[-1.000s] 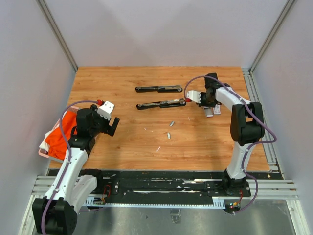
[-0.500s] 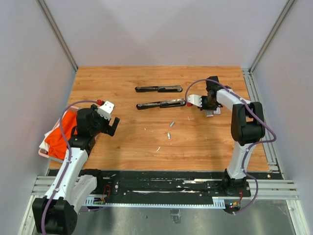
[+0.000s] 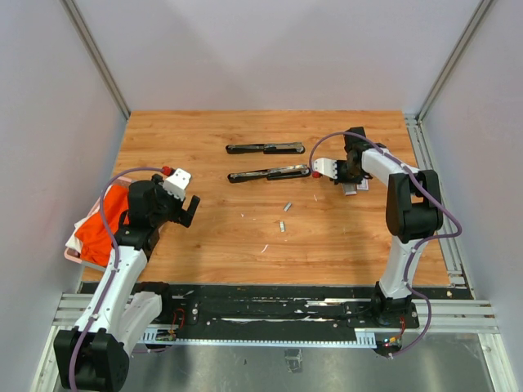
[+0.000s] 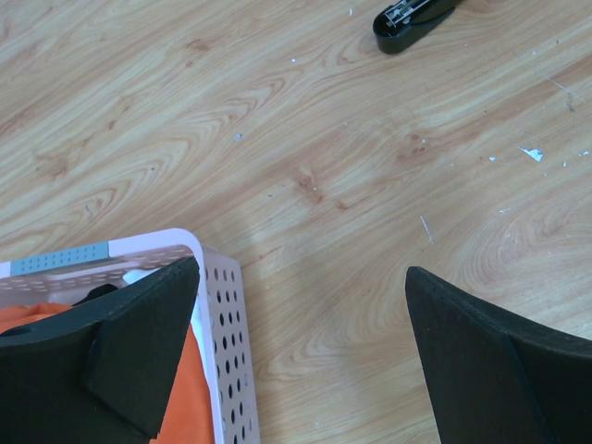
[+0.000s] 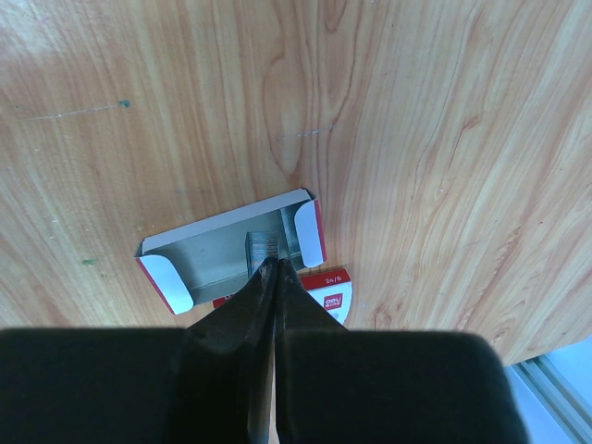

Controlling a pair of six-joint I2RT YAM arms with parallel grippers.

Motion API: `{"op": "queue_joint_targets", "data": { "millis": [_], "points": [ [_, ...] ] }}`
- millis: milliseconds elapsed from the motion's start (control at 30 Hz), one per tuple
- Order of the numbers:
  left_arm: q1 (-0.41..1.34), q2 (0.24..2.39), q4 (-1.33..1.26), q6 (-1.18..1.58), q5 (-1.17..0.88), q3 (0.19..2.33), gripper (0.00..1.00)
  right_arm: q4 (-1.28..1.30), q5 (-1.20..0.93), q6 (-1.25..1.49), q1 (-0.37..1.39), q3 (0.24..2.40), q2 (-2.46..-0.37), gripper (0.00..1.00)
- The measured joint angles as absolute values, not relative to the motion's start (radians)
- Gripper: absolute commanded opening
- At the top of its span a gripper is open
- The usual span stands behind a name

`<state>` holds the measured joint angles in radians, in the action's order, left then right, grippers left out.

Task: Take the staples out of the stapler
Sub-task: Place the staple in the staple box.

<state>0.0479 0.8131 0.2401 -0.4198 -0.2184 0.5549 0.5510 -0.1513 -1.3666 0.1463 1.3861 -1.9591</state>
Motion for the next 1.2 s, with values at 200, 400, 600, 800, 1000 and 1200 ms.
{"op": "queue_joint_targets", "data": {
  "millis": [200,400,600,800,1000,1200],
  "points": [
    [0.048,0.813,0.240,-0.420,-0.218,0.555,0.98,0.551,-0.151,-1.368,0.146,1.386,-1.959,0.01],
    [0.048,0.813,0.240,-0.422,-0.218,0.555,0.98,0.554,-0.150,-1.370,0.146,1.382,-1.959,0.01],
    [0.048,0.813,0.240,-0.422,-0.218,0.555,0.98,0.554,-0.150,-1.371,0.148,1.381,-1.959,0.02],
    [0.048,0.813,0.240,-0.422,-0.218,0.555,0.98,0.555,-0.150,-1.371,0.151,1.382,-1.959,0.02],
    [0.048,0.813,0.240,-0.422,-0.218,0.555,0.98,0.555,-0.151,-1.371,0.153,1.382,-1.959,0.02],
    [0.048,0.814,0.240,-0.422,-0.218,0.555,0.98,0.557,-0.151,-1.371,0.162,1.381,-1.959,0.02]
  ]
}}
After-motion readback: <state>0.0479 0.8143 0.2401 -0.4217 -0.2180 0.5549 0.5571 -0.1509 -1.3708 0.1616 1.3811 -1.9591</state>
